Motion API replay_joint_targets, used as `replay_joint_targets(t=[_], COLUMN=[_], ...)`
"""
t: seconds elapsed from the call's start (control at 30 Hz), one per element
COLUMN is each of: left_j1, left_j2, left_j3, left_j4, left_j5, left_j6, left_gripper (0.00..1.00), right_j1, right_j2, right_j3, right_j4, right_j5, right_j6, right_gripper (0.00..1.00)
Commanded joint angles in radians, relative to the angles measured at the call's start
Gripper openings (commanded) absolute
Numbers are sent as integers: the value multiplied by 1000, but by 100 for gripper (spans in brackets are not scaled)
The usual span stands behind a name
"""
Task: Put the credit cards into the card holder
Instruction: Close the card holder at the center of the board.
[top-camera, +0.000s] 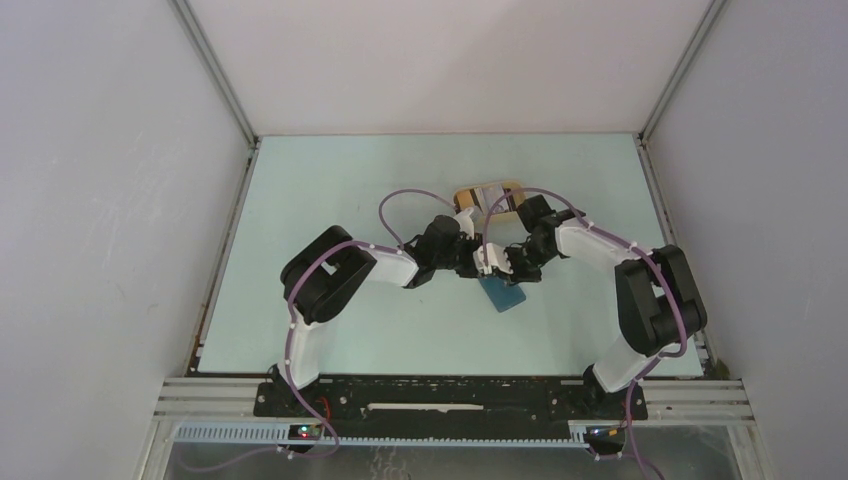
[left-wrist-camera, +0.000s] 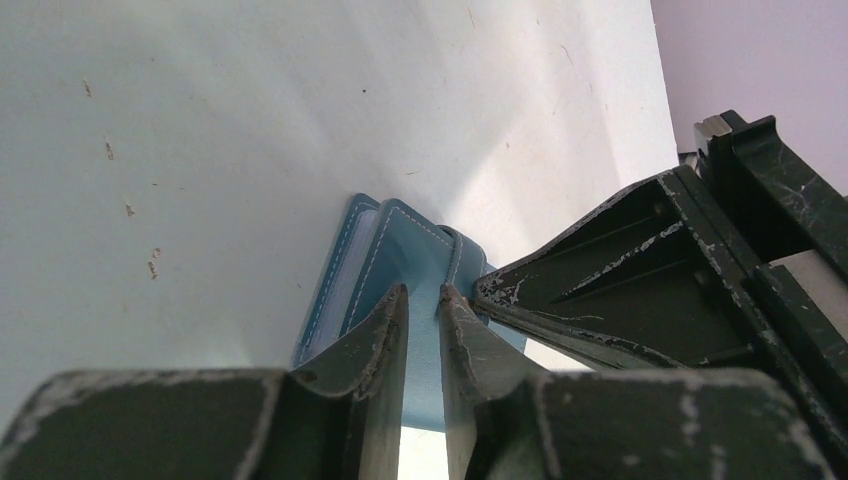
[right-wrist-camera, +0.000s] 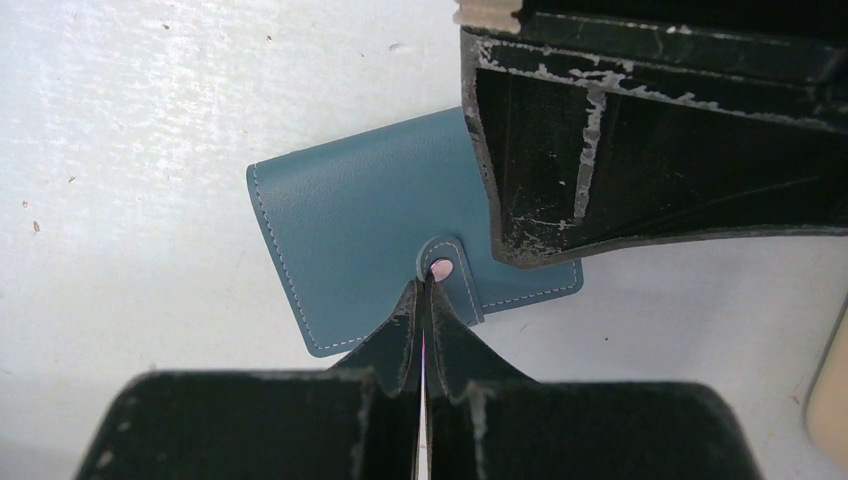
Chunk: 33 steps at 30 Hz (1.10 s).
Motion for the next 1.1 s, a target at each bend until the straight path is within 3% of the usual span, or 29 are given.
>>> replay_joint_targets(t=[0.0, 0.27, 0.53, 1.07], left_j1=[2, 2, -4, -15], left_j2=[4, -66, -26, 41], left_j3=[-29, -86, -84, -35], left_j4=[3, 95, 198, 168], left_j5=[-4, 36, 110, 112], left_j6=[11, -34, -103, -119], left_gripper=[24, 24, 18, 11], right_j1=[26, 34, 36, 42], right_j2=[-21, -15, -16, -21], right_j3=[-34, -37, -40, -58], right_j4=[-2, 0, 2, 6], right_j5=[20, 34, 32, 34], right_j6=[0, 3, 2, 0], right_gripper=[0, 0, 0, 0])
